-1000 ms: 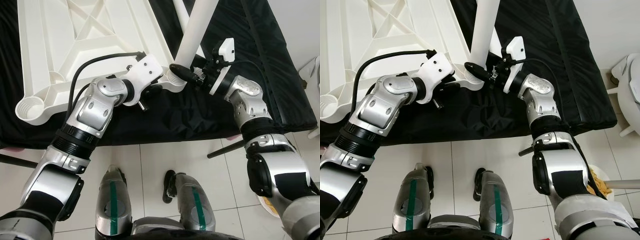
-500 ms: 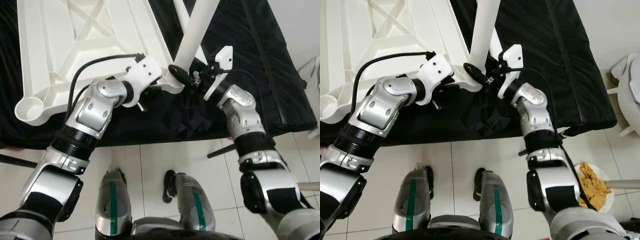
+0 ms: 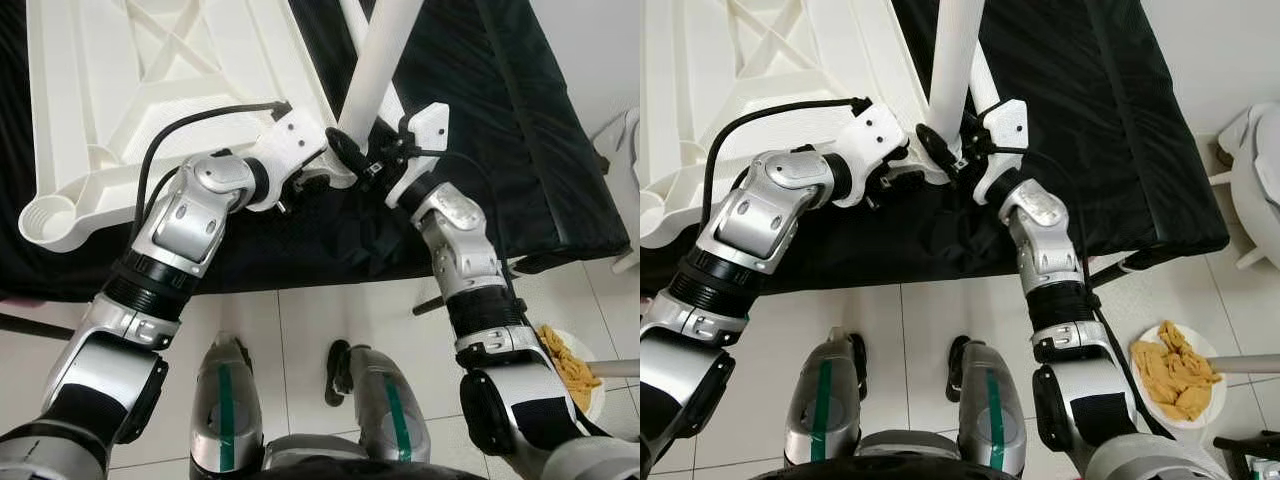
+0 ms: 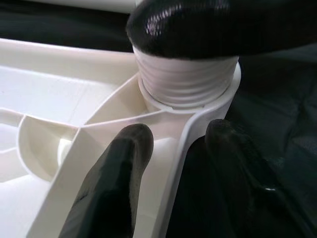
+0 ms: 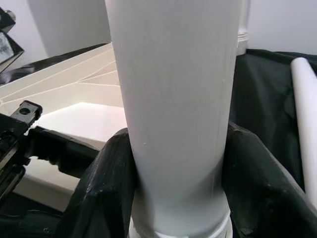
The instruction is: Building children table
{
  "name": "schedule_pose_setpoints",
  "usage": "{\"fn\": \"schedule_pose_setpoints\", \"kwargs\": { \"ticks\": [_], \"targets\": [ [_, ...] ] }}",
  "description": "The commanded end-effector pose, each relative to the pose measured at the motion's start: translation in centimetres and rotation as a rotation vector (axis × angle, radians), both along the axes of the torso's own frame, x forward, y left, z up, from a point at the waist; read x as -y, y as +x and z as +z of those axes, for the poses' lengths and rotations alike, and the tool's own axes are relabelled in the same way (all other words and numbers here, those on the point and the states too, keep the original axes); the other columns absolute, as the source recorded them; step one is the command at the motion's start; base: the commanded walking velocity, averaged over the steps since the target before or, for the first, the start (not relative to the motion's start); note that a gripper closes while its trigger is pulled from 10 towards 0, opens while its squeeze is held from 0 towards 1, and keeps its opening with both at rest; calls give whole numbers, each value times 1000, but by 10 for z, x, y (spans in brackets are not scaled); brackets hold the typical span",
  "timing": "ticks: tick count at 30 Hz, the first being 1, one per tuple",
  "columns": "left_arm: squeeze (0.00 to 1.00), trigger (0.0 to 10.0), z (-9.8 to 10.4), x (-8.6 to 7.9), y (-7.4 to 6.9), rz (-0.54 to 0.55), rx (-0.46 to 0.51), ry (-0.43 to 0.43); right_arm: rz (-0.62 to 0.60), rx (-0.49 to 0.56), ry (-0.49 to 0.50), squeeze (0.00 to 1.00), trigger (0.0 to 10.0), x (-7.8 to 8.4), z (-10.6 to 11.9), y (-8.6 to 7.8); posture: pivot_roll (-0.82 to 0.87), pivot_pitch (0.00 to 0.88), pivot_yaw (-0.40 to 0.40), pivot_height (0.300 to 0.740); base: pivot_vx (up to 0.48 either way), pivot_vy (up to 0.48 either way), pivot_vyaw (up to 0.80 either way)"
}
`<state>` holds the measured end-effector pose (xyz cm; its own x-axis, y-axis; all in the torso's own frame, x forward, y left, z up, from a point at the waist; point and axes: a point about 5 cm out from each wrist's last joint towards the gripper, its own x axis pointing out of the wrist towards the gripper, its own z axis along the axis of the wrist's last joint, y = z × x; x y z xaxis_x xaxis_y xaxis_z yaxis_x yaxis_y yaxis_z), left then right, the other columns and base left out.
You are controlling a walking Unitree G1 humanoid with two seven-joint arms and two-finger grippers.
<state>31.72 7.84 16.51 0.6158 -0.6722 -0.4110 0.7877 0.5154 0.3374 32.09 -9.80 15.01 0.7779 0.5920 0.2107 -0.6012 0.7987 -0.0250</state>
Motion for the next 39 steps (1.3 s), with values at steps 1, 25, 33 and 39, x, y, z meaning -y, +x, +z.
{"fn": "schedule_pose_setpoints", "kwargs": {
  "ticks": [1, 25, 33, 39],
  "targets": [
    [0, 10000, -3, 1, -1, 12, 4, 15, -42, -30, 17, 0, 10000, 3, -3, 0, 39, 89, -59, 740, 0, 0, 0],
    [0, 10000, -32, -11, -12, 7, -128, 172, -278, -24, 94, 0, 10000, 4, 9, 2, 44, 81, -61, 740, 0, 0, 0],
    [0, 10000, -26, -9, -9, 15, -98, 155, -452, -47, 172, 0, 10000, -7, 8, -4, 49, 72, -65, 740, 0, 0, 0],
    [0, 10000, -26, -8, -9, 15, -93, 157, -513, -81, 174, 0, 10000, -10, 1, -7, 49, 63, -68, 740, 0, 0, 0]
  ]
}}
